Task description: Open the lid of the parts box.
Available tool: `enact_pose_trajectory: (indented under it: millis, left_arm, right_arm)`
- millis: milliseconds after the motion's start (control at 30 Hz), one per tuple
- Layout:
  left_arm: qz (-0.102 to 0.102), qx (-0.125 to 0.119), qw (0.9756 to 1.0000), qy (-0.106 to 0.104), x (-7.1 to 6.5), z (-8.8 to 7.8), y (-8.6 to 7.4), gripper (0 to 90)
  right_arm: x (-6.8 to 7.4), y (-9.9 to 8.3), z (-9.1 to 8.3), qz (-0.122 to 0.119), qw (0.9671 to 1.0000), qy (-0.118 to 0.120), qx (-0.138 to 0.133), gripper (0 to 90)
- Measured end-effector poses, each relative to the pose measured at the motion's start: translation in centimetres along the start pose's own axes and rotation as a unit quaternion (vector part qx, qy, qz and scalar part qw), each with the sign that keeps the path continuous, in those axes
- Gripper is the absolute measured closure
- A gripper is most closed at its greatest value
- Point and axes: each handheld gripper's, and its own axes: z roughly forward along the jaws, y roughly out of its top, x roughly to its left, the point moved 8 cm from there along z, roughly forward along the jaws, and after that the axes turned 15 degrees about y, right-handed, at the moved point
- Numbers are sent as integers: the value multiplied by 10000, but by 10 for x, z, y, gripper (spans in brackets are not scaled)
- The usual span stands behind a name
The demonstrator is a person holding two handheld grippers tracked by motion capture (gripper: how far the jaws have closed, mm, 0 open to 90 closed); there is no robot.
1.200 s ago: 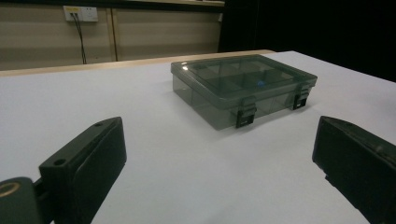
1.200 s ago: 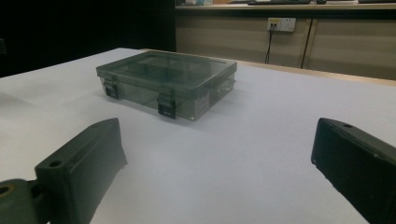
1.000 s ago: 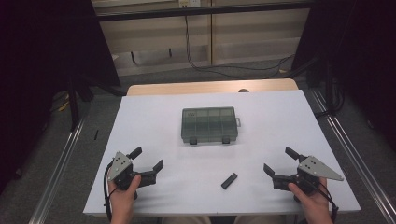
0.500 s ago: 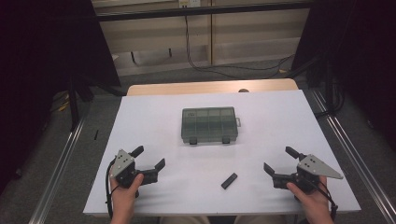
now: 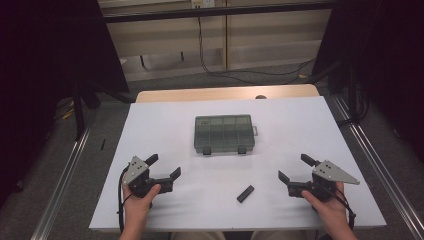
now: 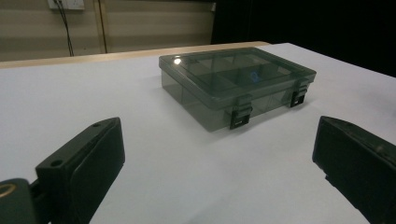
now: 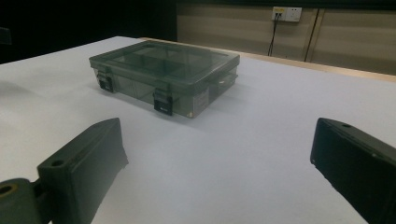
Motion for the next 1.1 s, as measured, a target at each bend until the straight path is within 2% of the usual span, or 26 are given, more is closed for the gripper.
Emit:
enact_pose_trajectory:
  millis: [200,333,533,700,833,933,1100]
  left_arm:
    - [-14,89,10000,25,0,5,-1,26]
    - [22,125,9999,2,-2,7,-2,42]
    - [-4,165,9999,-4,-3,12,-2,42]
    - [-51,181,9998,-6,-3,17,-2,42]
    - [27,227,9997,3,-4,21,-3,42]
    - [64,250,9997,23,-5,24,-2,42]
    - [14,269,9996,15,-7,31,-1,42]
  right_arm:
    - [-6,1,8,-74,9998,-75,173,28]
    - [-8,0,12,-84,9997,-33,247,29]
    - [-8,4,18,-199,9994,-54,277,30]
    - [-8,9,34,-292,9990,4,348,30]
    - [-8,11,44,-342,9986,-10,398,30]
    - [-9,12,48,-347,9985,-25,412,30]
    - [-12,11,51,-291,9987,-32,427,32]
